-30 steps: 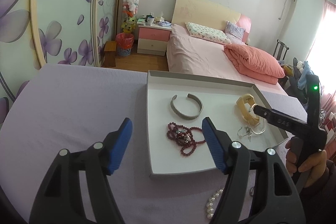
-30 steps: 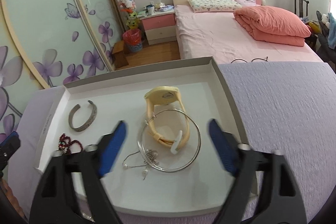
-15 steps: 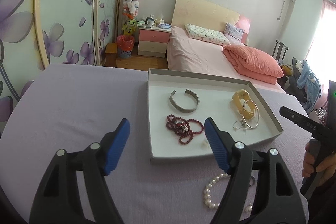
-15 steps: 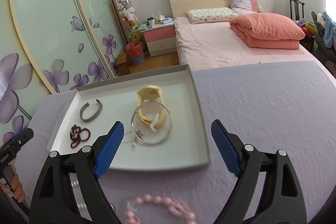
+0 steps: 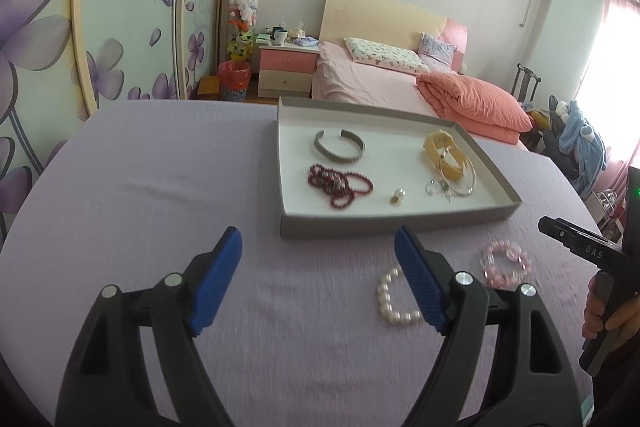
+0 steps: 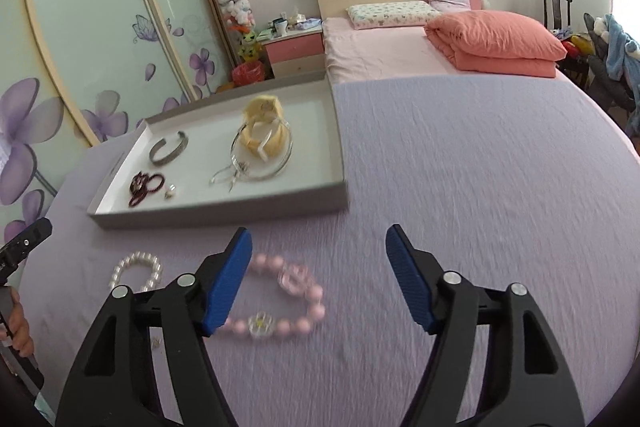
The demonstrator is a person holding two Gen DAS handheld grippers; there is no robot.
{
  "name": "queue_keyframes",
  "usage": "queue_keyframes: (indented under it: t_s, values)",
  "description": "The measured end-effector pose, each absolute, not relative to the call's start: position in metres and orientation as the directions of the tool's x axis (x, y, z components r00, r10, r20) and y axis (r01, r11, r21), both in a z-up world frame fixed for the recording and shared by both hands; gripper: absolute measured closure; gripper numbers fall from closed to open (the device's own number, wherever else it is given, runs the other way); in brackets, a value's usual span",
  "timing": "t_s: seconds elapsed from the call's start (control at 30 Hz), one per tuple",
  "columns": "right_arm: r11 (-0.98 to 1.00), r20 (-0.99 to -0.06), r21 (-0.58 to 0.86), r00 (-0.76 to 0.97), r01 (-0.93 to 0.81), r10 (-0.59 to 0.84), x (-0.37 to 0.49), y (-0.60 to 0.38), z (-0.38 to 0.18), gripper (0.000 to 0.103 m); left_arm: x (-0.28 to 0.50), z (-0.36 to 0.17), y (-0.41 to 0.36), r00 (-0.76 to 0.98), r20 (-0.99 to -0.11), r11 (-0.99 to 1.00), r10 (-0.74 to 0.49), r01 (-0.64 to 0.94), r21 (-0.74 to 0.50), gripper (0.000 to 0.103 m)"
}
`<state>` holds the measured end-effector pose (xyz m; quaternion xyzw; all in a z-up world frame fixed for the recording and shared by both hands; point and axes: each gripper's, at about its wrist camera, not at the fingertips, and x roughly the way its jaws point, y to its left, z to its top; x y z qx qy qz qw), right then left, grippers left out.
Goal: Organize jewelry
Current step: 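Grasp the pink bead bracelet with the right gripper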
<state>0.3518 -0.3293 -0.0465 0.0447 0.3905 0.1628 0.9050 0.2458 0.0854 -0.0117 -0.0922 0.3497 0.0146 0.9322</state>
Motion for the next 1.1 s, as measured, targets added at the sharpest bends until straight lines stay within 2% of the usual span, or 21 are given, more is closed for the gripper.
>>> queue_keyframes:
  t_s: [0.23, 0.4, 0.77, 0.83, 1.1]
  values:
    - [0.942, -0.706, 0.149, 0.634, -0.302, 0.315, 0.328, -0.323, -0.058, 0.036, 0.227, -0.022, 0.079, 0.744, -0.667, 0.985, -0.04, -0.083, -0.151, 0.021]
    - [0.951, -0.738, 0.131, 0.613, -0.281, 0.283, 0.332, -0.326, -0.069, 0.053, 0.221, -0.029, 0.071, 0.735, -0.678, 0.99, -0.033, -0.071, -0.125, 0.021]
    - [0.937, -0.78, 0.039, 0.576, -0.347, 0.246, 0.345, -0.309, -0.083, 0.054, 0.217, -0.04, 0.064, 0.721, -0.693, 0.995, -0.026, -0.046, -0.086, 0.021]
    - [0.932, -0.786, 0.038, 0.566, -0.359, 0.25, 0.348, -0.307, -0.084, 0.057, 0.217, -0.041, 0.063, 0.717, -0.696, 0.996, -0.026, -0.044, -0.084, 0.021]
    - [0.903, -0.782, 0.017, 0.557, -0.43, 0.28, 0.355, -0.298, -0.083, 0.059, 0.219, -0.046, 0.06, 0.707, -0.707, 0.996, -0.035, -0.031, -0.08, 0.021]
